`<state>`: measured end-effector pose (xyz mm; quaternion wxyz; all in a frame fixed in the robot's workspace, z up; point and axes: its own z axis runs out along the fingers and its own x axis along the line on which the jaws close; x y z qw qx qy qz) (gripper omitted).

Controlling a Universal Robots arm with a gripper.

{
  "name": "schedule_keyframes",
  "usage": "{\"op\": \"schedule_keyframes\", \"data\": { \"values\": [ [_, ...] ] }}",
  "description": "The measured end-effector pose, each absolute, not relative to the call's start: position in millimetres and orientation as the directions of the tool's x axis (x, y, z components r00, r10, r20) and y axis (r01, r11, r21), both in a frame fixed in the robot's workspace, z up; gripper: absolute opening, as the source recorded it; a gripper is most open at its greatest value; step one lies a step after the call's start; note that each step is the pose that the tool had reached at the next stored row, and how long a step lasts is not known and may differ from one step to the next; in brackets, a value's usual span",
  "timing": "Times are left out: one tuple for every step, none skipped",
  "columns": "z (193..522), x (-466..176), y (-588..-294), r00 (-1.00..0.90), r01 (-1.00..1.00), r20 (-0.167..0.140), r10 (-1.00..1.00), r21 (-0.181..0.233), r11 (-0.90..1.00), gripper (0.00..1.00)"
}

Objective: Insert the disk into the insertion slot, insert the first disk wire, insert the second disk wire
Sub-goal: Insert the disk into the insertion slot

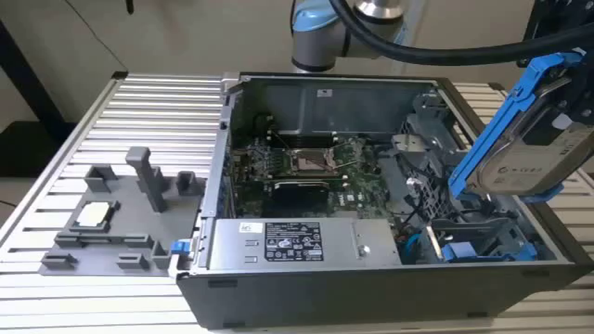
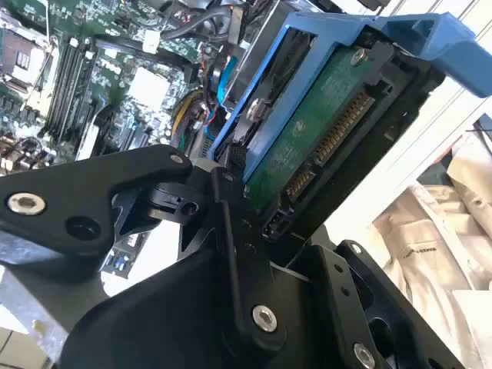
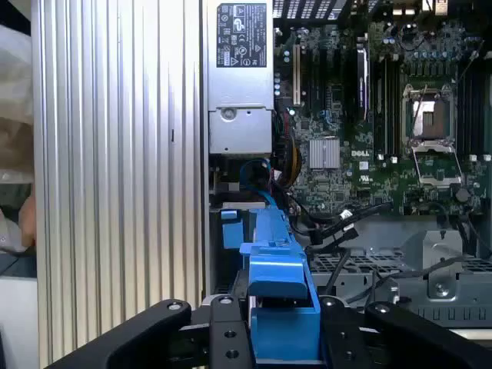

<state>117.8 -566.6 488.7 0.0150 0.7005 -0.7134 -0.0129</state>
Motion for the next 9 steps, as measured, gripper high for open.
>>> {"op": "schedule_keyframes", "data": {
  "values": [
    [488.7, 117.8, -566.6, -0.018, -0.999, 0.003, -1.000, 0.039, 0.018, 0.33],
    [488.7, 117.8, -566.6, -0.018, -0.999, 0.003, -1.000, 0.039, 0.018, 0.33],
    [488.7, 117.8, -566.6, -0.018, -0.999, 0.003, -1.000, 0.039, 0.018, 0.33],
    [488.7, 117.8, -566.6, -0.018, -0.999, 0.003, -1.000, 0.039, 0.018, 0.33],
    [488.5, 117.8, -566.6, -0.018, -0.999, 0.003, -1.000, 0.039, 0.018, 0.33],
    [488.2, 117.8, -566.6, -0.018, -0.999, 0.003, -1.000, 0.039, 0.018, 0.33],
    [487.7, 117.8, -566.6, -0.018, -0.999, 0.003, -1.000, 0.039, 0.018, 0.33],
    [487.1, 117.8, -566.6, -0.018, -0.999, 0.003, -1.000, 0.039, 0.018, 0.33],
    [486.4, 117.8, -566.6, -0.018, -0.999, 0.003, -1.000, 0.039, 0.018, 0.33]
  ]
}}
